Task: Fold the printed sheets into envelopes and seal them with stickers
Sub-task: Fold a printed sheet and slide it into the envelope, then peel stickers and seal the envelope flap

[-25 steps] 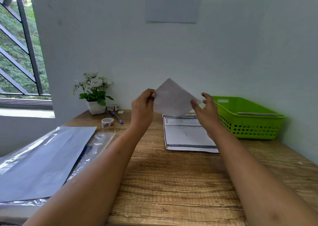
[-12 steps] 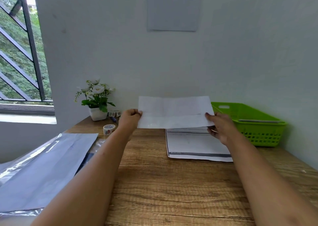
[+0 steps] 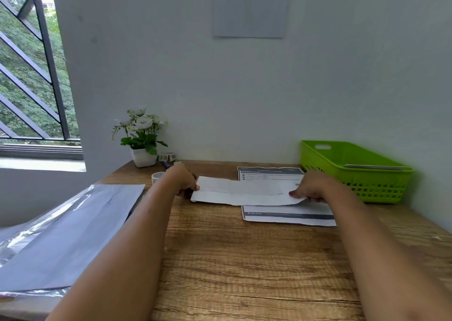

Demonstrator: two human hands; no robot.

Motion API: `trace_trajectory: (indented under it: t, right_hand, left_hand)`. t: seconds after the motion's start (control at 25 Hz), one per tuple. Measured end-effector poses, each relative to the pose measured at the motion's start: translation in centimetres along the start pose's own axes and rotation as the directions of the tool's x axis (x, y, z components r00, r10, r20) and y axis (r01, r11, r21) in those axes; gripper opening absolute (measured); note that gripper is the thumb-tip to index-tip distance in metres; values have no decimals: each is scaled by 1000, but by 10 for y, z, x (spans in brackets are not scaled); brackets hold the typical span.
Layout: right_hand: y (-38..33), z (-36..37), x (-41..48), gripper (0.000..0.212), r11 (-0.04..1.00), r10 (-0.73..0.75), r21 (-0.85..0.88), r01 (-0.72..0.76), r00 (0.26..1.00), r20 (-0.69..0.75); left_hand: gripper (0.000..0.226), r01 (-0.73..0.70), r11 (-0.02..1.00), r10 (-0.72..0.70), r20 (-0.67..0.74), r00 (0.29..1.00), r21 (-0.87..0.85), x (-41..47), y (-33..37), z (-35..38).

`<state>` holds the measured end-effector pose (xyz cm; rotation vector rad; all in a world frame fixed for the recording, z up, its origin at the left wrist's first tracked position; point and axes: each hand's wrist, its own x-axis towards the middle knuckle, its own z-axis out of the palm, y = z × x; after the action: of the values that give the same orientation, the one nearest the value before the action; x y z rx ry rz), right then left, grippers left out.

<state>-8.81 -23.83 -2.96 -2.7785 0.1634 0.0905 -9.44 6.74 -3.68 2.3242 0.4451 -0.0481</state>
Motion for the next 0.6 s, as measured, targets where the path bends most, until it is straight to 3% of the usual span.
trace_trajectory:
  t: [0.08,0.16,0.28,0.32,0.44,0.6]
  right_hand:
    - [1,2,5,30,994,-11,-112,2,997,-76]
    - [4,4,12,27,993,-8,-115,-15,981,-194]
    - [2,7,16,25,1000,-25,-3,25,964,-264]
    - [1,8,17,23,999,-34,15,40,961,-275]
    - [-2,11,19,19,996,-67,41,83,950,-304]
    - [-5,14,16,21,987,-132,48,155,938,-320]
  left_hand:
    - [33,-15,999,16,-47,999,31,-1,-1,-7]
    - [18,-54,996,68,-243,968,65,-2,-5,-14]
    - [18,-24,987,113,-564,818,162,1,-23,-24]
    - [24,24,976,108,-583,805,215,3,-29,-25]
    - [39,163,919,37,-489,871,359,8,-43,-22]
    - [34,158,917,30,-459,888,366,14,-50,-17]
